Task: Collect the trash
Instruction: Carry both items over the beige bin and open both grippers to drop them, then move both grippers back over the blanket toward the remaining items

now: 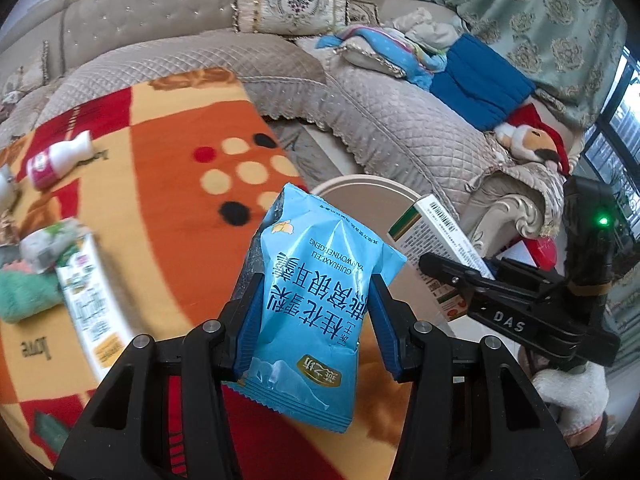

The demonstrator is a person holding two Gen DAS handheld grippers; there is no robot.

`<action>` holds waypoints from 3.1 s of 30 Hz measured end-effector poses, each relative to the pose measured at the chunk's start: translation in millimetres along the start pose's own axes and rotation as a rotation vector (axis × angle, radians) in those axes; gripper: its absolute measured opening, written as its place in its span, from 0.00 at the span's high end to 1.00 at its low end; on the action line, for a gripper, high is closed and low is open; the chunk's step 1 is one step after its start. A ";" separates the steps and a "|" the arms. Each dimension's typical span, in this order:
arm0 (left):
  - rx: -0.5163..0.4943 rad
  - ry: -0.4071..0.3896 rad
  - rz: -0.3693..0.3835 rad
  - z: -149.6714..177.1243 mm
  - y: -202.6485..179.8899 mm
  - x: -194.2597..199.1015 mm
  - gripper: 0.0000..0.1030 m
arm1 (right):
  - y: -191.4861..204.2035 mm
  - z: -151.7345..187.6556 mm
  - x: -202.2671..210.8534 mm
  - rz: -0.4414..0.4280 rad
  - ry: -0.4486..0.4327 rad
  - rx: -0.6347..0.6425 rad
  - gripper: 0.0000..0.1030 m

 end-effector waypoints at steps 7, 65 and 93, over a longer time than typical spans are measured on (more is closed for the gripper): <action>-0.012 0.026 0.012 -5.8 -24.7 -28.1 0.53 | -39.1 12.7 -16.1 0.036 0.034 -0.092 0.71; 0.065 0.014 -0.027 44.4 25.7 17.9 0.35 | 19.8 14.7 0.6 -0.009 0.003 -0.056 0.50; 0.368 -0.001 -0.154 151.2 231.7 141.3 0.35 | 169.4 10.0 -20.0 -0.190 0.047 0.161 0.46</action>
Point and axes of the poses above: each gripper's, at about its wrist camera, not at the fingertips, and x roughly against the way its jaws point, y to its left, z to its underside, the point moved 4 cm from there along -x, roughly the way its jaws point, and after that the axes turned 7 degrees about x, right-handed, at the moved point
